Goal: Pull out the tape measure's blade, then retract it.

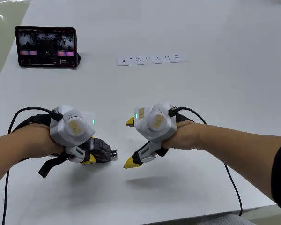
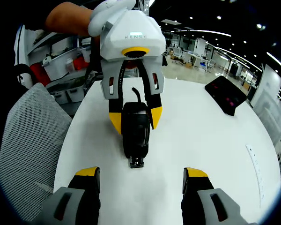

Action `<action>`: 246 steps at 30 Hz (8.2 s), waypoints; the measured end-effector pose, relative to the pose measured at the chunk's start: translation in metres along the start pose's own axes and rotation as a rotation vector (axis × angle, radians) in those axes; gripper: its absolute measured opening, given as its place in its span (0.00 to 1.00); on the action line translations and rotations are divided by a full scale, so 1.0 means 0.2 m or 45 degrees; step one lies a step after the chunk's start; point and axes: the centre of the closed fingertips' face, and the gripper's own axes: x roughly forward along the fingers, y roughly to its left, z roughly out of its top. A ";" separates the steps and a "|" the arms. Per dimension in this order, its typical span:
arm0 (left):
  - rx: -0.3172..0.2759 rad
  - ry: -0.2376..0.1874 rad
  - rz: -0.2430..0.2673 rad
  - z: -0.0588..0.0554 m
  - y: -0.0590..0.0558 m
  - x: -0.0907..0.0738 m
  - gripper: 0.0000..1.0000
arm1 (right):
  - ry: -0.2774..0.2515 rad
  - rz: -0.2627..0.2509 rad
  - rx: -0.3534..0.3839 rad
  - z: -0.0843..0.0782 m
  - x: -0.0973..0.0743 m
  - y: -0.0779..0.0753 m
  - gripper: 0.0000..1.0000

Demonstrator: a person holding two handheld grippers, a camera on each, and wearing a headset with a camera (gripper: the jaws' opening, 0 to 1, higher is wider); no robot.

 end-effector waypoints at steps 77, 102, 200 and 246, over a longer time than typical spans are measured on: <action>0.003 -0.014 0.056 -0.01 0.01 0.00 0.31 | 0.105 0.101 -0.004 -0.07 0.21 0.03 0.09; -0.002 -0.014 0.058 -0.01 0.01 0.00 0.31 | 0.120 0.083 0.015 -0.13 0.16 0.02 0.09; -0.005 -0.007 0.068 -0.01 0.01 0.00 0.31 | 0.195 0.071 0.027 -0.33 -0.01 0.01 0.09; -0.010 -0.010 0.068 -0.01 0.01 0.01 0.31 | 0.210 0.067 0.053 -0.40 -0.08 -0.01 0.09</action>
